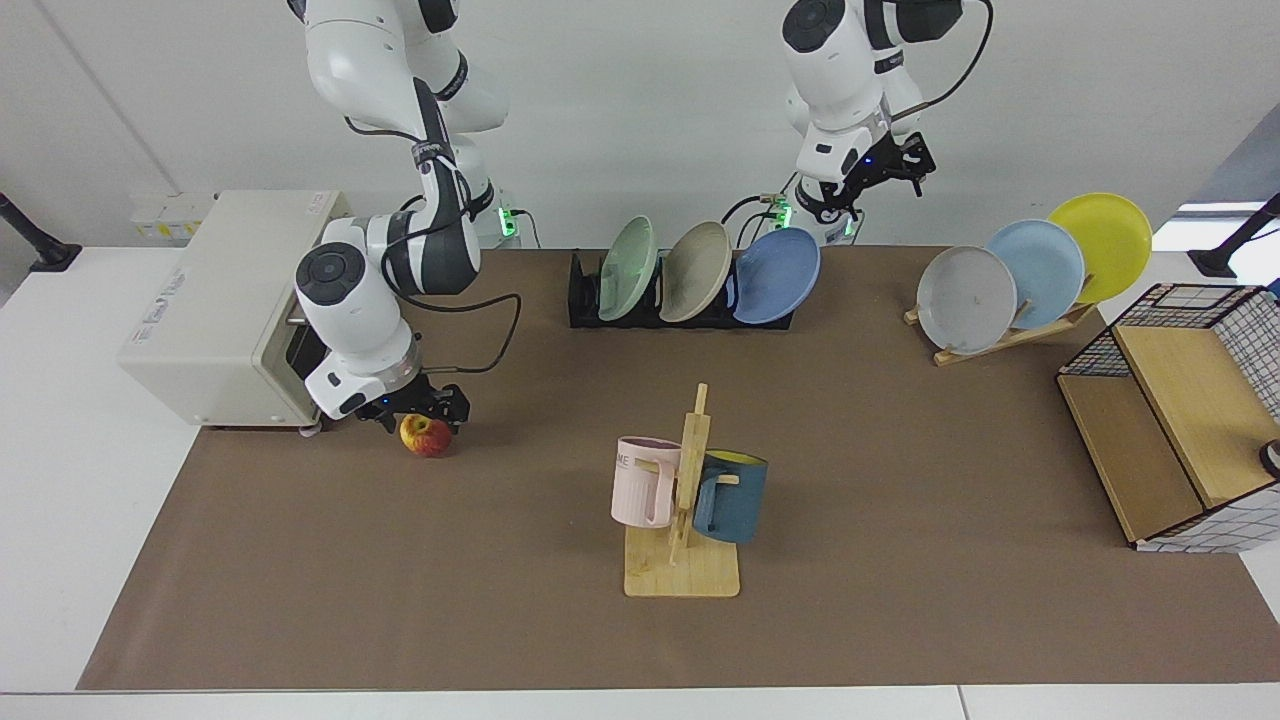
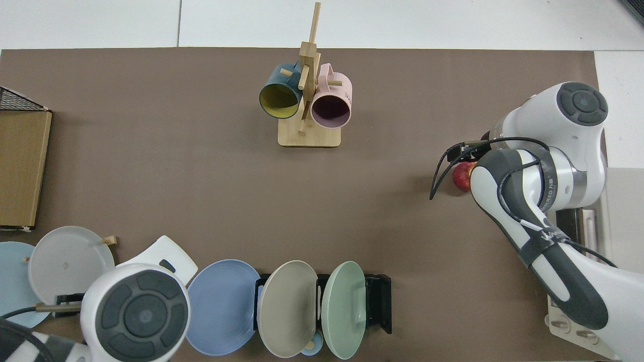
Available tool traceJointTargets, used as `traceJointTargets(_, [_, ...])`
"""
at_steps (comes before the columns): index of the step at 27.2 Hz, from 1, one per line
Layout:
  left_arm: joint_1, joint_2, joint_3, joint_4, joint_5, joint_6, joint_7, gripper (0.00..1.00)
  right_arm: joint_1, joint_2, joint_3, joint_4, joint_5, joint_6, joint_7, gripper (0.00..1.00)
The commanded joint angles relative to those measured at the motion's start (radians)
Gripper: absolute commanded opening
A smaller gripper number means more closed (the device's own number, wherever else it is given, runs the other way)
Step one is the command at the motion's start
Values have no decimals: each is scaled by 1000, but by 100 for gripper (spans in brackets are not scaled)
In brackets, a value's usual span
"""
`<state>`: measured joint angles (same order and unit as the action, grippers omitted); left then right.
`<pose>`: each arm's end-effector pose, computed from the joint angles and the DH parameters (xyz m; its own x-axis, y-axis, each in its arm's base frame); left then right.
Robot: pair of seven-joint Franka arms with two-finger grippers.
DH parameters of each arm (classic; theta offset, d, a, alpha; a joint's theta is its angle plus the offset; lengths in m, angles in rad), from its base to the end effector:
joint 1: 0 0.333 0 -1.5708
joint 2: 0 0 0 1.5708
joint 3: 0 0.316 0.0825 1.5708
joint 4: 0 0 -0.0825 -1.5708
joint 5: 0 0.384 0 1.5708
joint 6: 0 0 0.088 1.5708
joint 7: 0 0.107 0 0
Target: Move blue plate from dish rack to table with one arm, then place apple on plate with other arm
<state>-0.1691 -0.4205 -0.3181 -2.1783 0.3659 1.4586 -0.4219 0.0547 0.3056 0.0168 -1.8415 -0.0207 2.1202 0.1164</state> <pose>0.3622 -0.1629 0.5404 0.9967 -0.0119 -0.0807 -0.0543 -0.8349 -0.5477 0.6243 0.0431 0.3602 0.9991 -0.0347 -0.0253 -0.0344 -0.9993 0.0153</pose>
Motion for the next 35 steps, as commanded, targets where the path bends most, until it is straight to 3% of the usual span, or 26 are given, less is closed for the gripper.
traceJointTargets(1, [-58, -72, -15, -75, -44, 2, -78, 99, -12, 6, 11, -34, -33, 43, -11, 100])
traceJointTargets(7, [-93, -86, -24, -144, -39, 117, -94, 99, -13, 23, 9, -67, -59, 99, -14, 100])
traceJointTargets(11, [-107, -90, -91, -216, 8, 212, -141, 99, -19, 40, 11, -68, -62, 110, -15, 100])
traceJointTargets(15, [-109, -86, -95, -215, 5, 229, -175, 99, -26, 47, 11, -70, -61, 113, -26, 100])
traceJointTargets(23, [-89, -69, -88, -293, -34, 334, -274, 99, -26, 50, 11, -91, -61, 116, -27, 100])
traceJointTargets(26, [-78, -37, -85, -330, -110, 403, -261, 98, -26, 50, 11, -94, -61, 116, -26, 100])
traceJointTargets(32, [-44, -11, -85, -362, -108, 468, -238, 97, -24, 50, 11, -96, -61, 116, -27, 99])
traceJointTargets(33, [-27, -5, -87, -360, -108, 471, -218, 97, -24, 50, 11, -96, -61, 116, -27, 98])
traceJointTargets(35, [-10, -3, -87, -360, -107, 474, -189, 97, -26, 50, 11, -96, -62, 118, -30, 74])
